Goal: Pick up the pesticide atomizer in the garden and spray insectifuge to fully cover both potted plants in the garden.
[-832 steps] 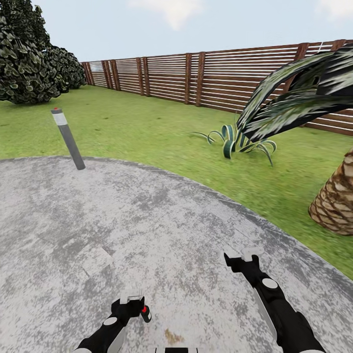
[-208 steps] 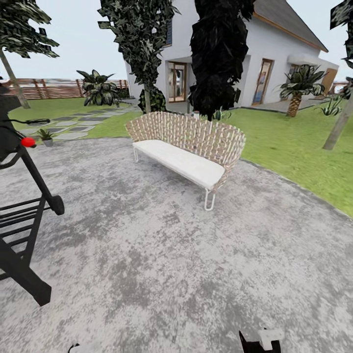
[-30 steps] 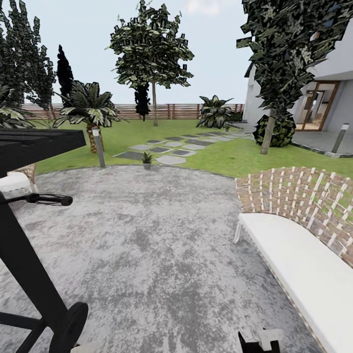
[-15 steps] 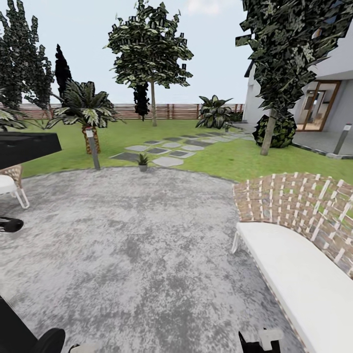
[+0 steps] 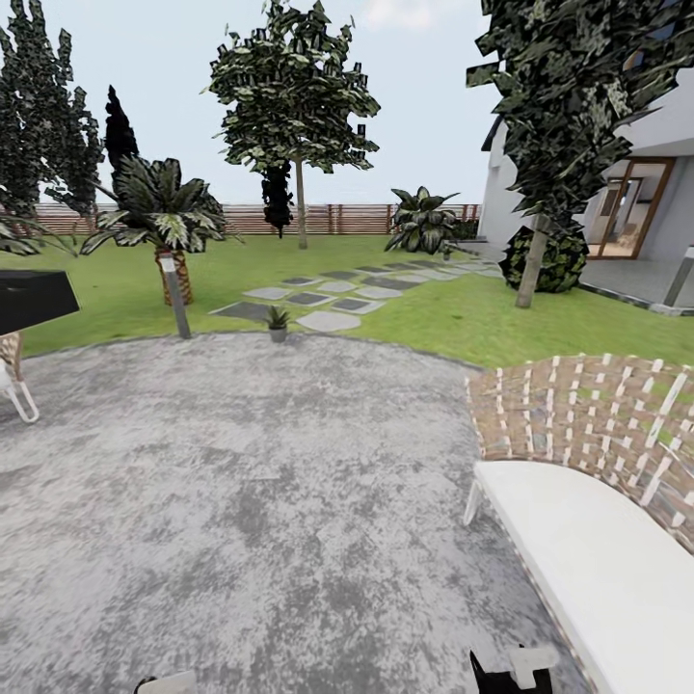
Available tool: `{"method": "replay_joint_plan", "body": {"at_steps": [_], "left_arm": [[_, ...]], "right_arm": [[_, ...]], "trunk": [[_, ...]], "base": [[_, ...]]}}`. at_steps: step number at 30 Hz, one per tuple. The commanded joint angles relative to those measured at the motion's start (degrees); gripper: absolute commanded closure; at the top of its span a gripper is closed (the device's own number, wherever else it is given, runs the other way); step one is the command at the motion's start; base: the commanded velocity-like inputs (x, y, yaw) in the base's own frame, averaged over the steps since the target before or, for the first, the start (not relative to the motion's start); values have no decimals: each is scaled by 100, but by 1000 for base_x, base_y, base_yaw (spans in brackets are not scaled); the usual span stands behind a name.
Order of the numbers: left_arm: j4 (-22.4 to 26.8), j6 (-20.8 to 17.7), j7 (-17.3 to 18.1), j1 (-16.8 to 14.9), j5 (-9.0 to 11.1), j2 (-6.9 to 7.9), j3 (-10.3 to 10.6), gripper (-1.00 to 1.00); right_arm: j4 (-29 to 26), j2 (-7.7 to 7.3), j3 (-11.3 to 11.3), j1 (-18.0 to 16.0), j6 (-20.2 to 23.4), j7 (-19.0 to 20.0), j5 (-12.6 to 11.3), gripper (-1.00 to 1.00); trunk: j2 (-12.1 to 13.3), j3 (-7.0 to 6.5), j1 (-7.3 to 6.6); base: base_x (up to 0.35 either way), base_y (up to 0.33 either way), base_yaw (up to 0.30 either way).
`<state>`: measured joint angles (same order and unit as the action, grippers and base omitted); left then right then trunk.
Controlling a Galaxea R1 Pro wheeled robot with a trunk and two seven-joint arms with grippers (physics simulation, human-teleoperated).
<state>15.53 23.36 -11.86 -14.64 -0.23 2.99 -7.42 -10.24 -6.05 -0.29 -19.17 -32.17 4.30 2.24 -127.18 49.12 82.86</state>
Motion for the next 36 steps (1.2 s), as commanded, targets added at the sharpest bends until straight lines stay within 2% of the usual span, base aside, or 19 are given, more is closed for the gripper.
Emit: {"method": "replay_joint_plan", "body": {"at_steps": [1,17,36], "left_arm": [[-5,19,-9,-4,-4,-1,-4,100],[-6,19,-9,-4,-4,-1,-5,100],[-6,19,-9,-4,-4,-3,-3,100]], "right_arm": [[4,-1,-7,-4,-17,9,22,-100],[10,7,-6,-5,-17,9,22,-100],[4,25,-15,-4,-17,0,17,-100]], "trunk": [[-2,6,2],[-2,11,2],[-2,174,2]], "base": [[340,0,0],[340,0,0],[339,0,0]]}}
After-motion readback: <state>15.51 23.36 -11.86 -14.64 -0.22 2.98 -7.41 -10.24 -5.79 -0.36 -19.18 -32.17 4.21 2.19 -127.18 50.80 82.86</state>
